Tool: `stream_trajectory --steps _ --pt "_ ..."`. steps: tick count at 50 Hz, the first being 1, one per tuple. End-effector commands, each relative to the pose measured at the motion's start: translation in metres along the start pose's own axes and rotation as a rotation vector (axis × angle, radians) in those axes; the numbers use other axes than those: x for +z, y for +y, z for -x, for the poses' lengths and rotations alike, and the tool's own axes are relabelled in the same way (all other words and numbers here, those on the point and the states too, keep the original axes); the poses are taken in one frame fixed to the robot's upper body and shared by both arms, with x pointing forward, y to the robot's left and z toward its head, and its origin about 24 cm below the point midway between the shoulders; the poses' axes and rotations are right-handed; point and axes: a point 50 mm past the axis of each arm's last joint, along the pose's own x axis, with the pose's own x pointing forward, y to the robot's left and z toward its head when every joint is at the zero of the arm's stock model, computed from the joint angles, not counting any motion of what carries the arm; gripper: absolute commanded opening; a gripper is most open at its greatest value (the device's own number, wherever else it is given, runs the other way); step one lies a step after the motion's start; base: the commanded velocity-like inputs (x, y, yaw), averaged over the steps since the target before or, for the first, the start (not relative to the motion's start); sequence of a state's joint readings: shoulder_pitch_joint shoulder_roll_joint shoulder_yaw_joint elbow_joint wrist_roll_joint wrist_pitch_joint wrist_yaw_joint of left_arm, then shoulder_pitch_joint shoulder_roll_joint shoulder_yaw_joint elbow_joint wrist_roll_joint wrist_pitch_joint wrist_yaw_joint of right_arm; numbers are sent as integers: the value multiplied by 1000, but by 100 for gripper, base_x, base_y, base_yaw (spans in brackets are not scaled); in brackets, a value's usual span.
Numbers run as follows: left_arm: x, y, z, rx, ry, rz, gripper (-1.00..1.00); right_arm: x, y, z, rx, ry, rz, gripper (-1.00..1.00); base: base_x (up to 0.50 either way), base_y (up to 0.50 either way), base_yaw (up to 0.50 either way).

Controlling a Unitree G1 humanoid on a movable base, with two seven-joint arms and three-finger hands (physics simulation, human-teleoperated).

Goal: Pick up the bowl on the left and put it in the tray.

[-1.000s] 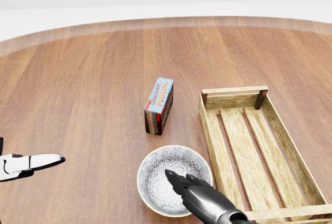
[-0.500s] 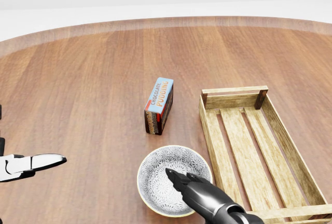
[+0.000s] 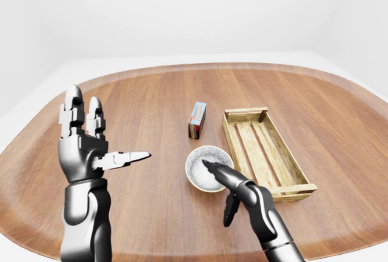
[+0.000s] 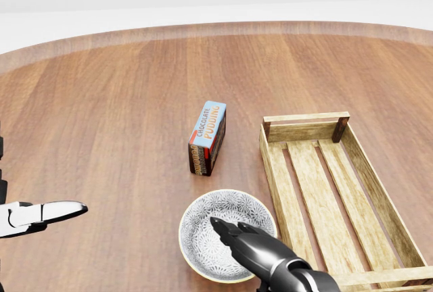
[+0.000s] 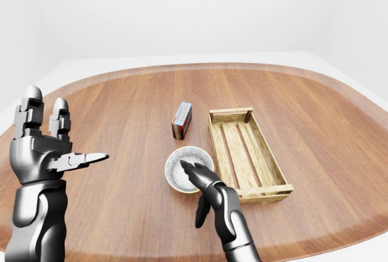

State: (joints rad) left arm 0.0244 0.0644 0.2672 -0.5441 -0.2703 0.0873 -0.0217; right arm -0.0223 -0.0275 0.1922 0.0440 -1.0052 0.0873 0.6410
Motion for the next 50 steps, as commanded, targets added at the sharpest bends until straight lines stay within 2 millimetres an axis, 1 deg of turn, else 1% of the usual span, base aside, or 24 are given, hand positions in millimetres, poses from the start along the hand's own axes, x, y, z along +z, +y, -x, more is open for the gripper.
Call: stream_trajectory --steps 1,13,17,24,39,50 --pt "-2 1 -1 2 6 -1 100 4 0 -5 4 -10 0 100 0 0 0" --pt "0 1 -1 3 -2 0 100 5 5 -10 16 -12 -9 100 0 0 0" --pt "1 1 -1 3 -7 2 100 4 11 -13 28 -8 -18 100 0 0 0" --pt "2 1 -1 5 -8 3 100 0 19 -16 48 7 -30 100 0 0 0" --pt "2 2 -2 6 -11 3 100 -4 23 -22 72 29 -35 100 0 0 0" --pt "0 2 -2 8 -3 2 100 -12 29 -30 100 60 -55 100 0 0 0"
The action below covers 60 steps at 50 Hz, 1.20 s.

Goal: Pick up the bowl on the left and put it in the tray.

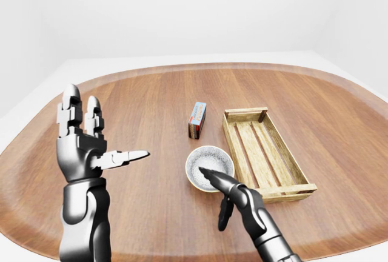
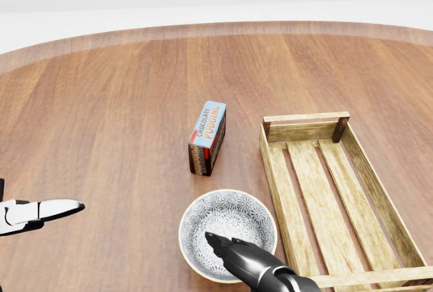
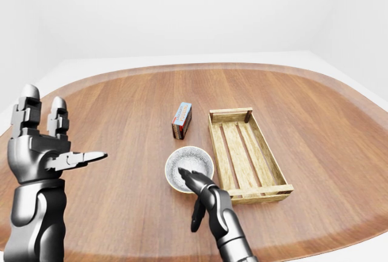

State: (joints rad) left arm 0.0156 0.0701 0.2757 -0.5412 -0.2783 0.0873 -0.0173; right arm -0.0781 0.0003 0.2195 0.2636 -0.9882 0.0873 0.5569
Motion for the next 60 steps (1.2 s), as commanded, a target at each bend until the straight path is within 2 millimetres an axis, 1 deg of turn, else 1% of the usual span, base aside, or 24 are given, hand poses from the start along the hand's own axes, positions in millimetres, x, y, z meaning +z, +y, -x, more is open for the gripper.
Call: stream_trajectory --steps 1,4,16,17,18,28,34,42,45,48,50,54,55,58,60 --pt "-2 0 -1 0 9 -1 100 -8 6 -8 22 32 -22 100 0 0 0" --pt "-7 -1 0 -2 30 -2 100 -11 13 -11 37 44 -40 100 0 0 0" --pt "-3 -2 1 -5 13 1 100 -13 20 -16 55 56 -52 100 0 0 0" --pt "-3 -2 1 -6 12 1 100 -13 21 -16 58 55 -53 62 0 0 0" --pt "-2 -2 1 -6 10 1 100 -12 21 -16 60 53 -53 -100 0 0 0" --pt "-3 -2 1 -7 15 -2 100 -6 21 -14 65 32 -38 -100 0 0 0" --pt "-4 -2 2 -8 21 -2 100 -4 25 -12 74 23 -42 -100 0 0 0" --pt "-4 -2 2 -8 19 -2 100 -3 24 -11 72 17 -39 -100 0 0 0" --pt "-3 -3 3 -10 13 0 100 2 21 -9 73 4 -19 -100 0 0 0" --pt "-3 -3 3 -12 16 0 100 8 15 -7 71 -11 10 -100 0 0 0" --pt "-2 -4 3 -12 13 2 100 17 5 -6 61 -37 35 -100 0 0 0" --pt "0 -3 4 -11 5 3 100 27 -9 -3 41 -59 74 -100 0 0 0" --pt "0 -3 3 -10 3 3 100 33 -16 -1 31 -71 100 -100 0 0 0" --pt "0 -4 3 -10 3 5 100 42 -25 2 17 -85 135 -100 0 0 0" --pt "-1 -4 4 -13 7 5 100 48 -36 6 -31 -95 167 -100 0 0 0"
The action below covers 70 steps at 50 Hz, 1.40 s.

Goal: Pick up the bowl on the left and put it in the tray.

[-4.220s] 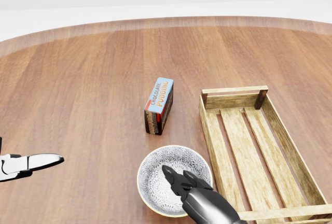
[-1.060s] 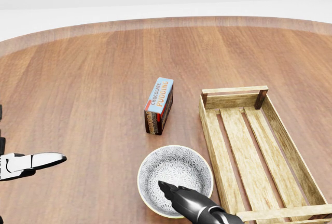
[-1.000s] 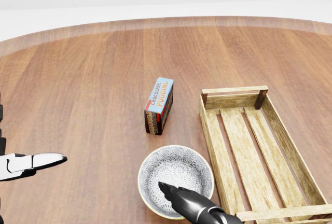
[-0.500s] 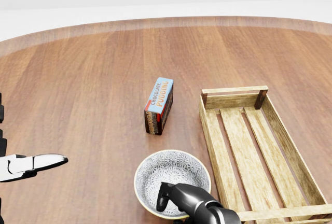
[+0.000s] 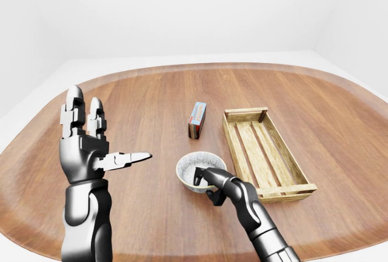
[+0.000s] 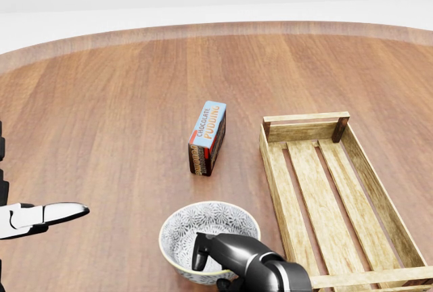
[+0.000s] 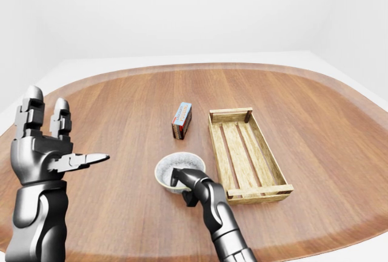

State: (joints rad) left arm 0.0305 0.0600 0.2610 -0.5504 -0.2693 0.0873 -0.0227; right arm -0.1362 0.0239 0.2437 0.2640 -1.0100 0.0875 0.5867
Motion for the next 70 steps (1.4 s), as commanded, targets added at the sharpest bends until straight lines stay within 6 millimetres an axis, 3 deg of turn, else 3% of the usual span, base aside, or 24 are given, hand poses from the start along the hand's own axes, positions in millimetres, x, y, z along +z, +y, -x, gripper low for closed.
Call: stream_trajectory --steps 1,9,15,18,21,33,41,55,70 --pt "1 -1 1 -3 -2 3 100 29 -30 11 -45 -50 122 -100 0 0 0" --pt "1 -1 0 -2 -3 3 100 43 -71 27 -217 -63 190 -100 0 0 0" --pt "3 0 0 0 -11 5 100 52 -91 40 -313 -74 228 -100 0 0 0" --pt "3 0 0 0 -11 5 100 52 -91 40 -315 -74 228 -100 0 0 0" --pt "5 1 1 2 -19 6 100 60 -116 56 -426 -86 264 -100 0 0 0" --pt "4 0 0 1 -18 6 100 61 -146 80 -560 -82 293 -100 0 0 0" --pt "5 -1 1 -3 -18 5 100 48 -167 99 -633 -91 265 -100 0 0 0" --pt "7 -1 2 -2 -29 6 100 17 -182 118 -658 -56 224 -100 0 0 0" --pt "6 0 1 0 -26 6 100 -7 -187 117 -621 -11 174 -100 0 0 0"
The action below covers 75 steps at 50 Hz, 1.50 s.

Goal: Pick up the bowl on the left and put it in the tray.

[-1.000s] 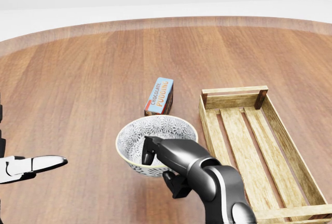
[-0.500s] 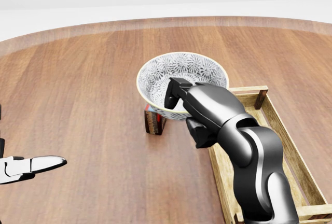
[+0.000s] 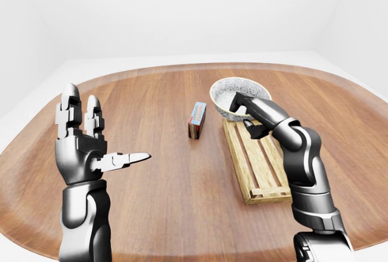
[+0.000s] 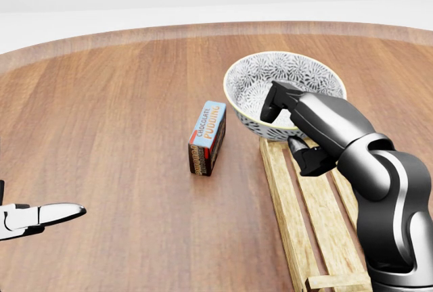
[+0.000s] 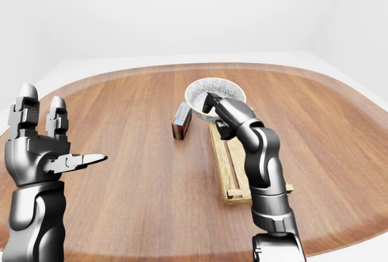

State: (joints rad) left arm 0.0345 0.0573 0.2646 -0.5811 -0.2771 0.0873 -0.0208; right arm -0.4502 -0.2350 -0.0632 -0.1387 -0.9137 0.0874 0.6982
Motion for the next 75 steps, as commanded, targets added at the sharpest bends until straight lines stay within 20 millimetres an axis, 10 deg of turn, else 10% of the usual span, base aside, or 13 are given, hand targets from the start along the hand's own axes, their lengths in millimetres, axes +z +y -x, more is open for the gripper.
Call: stream_trajectory --steps 1,39,75 --pt "0 0 0 0 2 -1 100 -23 -6 2 10 70 -8 -100 0 0 0" --pt "-4 -1 1 -2 17 -4 100 -91 47 -2 140 236 -305 -100 0 0 0" --pt "-2 0 0 0 9 -2 100 -110 63 0 107 393 -116 -100 0 0 0"
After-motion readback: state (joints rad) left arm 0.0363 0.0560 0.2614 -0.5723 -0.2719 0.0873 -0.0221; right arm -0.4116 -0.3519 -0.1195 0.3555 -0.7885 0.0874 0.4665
